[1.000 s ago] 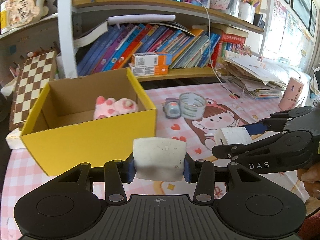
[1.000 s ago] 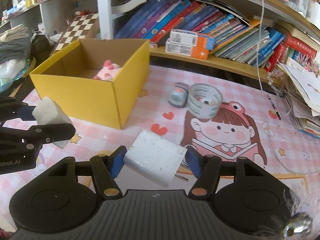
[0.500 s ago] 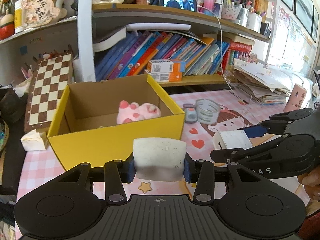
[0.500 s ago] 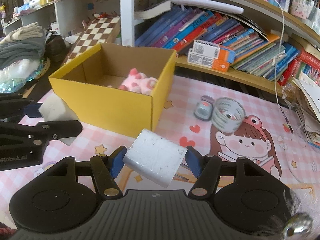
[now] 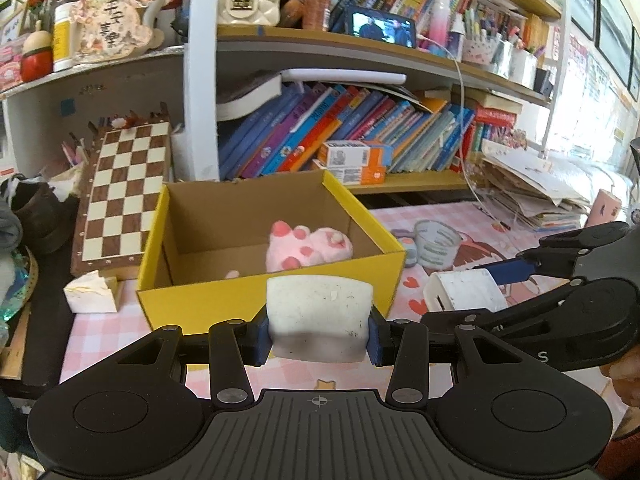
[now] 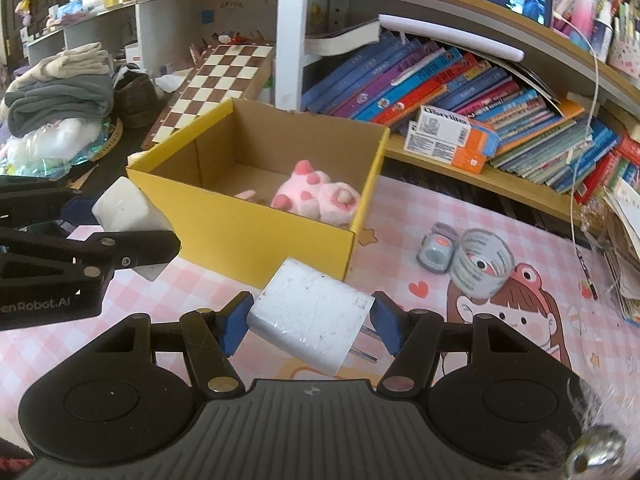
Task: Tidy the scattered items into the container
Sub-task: 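Lift and carry the white block and white charger with both tools toward the yellow box, then lower the white block and white charger with both tools into the yellow box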
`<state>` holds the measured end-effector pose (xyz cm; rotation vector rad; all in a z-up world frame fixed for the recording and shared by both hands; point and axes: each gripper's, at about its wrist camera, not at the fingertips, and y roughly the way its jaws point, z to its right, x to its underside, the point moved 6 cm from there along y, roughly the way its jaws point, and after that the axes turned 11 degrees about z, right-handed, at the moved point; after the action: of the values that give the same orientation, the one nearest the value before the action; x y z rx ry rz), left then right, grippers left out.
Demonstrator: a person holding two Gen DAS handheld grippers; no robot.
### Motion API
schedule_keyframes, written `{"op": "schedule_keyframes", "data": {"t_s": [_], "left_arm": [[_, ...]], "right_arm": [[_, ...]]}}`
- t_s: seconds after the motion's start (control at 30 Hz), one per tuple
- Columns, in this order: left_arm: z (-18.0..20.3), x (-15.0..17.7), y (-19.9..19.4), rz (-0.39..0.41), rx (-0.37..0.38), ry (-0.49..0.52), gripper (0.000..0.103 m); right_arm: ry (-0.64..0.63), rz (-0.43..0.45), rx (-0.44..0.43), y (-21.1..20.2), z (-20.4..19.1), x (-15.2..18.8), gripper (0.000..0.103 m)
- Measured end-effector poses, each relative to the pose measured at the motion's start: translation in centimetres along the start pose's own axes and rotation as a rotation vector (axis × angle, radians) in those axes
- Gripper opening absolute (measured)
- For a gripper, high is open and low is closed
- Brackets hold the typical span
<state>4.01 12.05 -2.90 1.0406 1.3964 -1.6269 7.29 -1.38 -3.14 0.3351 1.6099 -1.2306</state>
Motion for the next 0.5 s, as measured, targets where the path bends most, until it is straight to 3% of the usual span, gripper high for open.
{"op": "schedule_keyframes", "data": {"t_s": [0.5], "left_arm": [[-2.5, -2.3, 0.2, 0.063, -0.049, -0.006, 0.042]], "right_arm": [[-0.061, 0.034, -0.039, 0.7, -1.4, -2.9, 0.062]]}}
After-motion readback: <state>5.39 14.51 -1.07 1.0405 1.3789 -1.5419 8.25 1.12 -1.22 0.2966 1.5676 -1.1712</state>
